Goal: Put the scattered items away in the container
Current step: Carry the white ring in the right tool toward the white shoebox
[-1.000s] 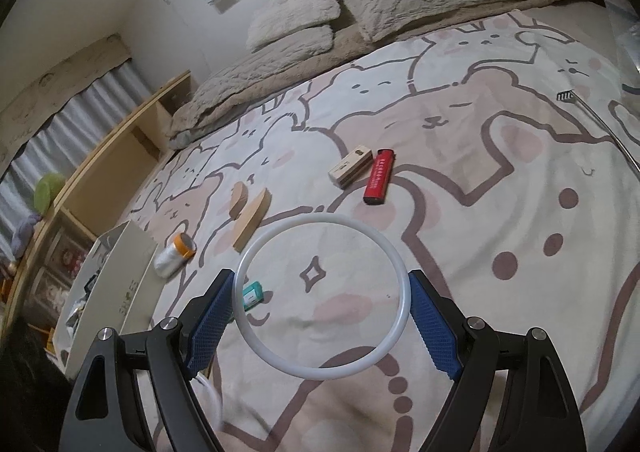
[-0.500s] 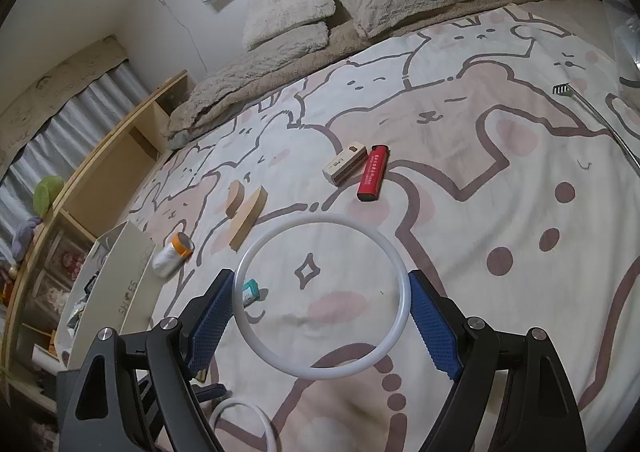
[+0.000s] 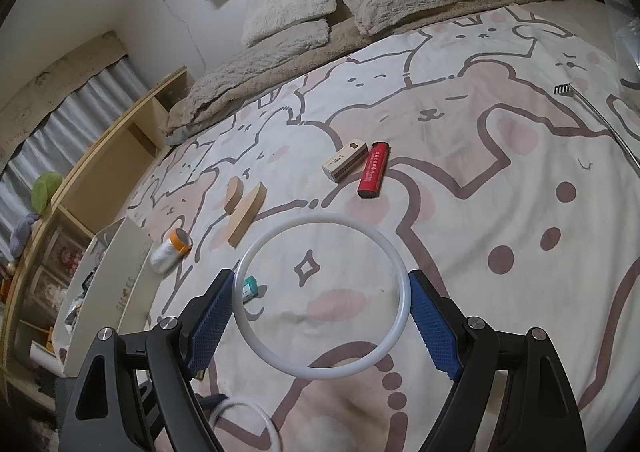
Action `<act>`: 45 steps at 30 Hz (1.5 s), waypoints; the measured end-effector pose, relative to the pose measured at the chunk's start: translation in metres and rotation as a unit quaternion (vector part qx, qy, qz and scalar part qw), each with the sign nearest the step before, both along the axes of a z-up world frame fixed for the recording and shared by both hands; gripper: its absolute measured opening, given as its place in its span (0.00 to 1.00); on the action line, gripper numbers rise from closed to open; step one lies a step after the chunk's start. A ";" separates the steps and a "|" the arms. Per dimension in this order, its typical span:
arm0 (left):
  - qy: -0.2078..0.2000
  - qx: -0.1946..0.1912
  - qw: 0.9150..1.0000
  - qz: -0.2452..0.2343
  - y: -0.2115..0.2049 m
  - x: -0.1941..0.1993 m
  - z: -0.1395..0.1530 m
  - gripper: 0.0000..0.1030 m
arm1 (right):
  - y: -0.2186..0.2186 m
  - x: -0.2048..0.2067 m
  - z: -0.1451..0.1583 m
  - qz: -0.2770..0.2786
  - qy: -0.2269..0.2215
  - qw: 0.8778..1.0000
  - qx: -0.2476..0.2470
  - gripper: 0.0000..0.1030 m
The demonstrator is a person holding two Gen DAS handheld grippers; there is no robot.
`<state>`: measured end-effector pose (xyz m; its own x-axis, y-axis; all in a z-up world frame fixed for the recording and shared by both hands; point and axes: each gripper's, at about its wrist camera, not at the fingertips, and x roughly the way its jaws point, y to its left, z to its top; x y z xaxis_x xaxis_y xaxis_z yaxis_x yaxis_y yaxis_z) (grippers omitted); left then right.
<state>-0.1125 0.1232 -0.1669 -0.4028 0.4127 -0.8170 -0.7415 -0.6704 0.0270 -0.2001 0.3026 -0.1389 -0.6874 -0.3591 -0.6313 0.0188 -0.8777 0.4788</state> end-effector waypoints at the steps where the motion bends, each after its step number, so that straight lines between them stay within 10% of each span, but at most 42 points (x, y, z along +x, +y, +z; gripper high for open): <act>1: 0.003 0.000 1.000 0.003 0.000 0.000 0.001 0.82 | 0.000 0.001 0.001 -0.002 0.005 1.000 0.004 0.82; 22: 0.066 0.093 0.981 0.157 -0.057 -0.038 0.056 0.82 | -0.010 0.010 0.017 0.007 0.036 0.999 0.030 0.82; 45: 0.168 0.120 0.931 0.300 -0.117 -0.091 0.148 0.82 | -0.026 0.014 0.033 0.040 0.056 0.997 0.028 0.83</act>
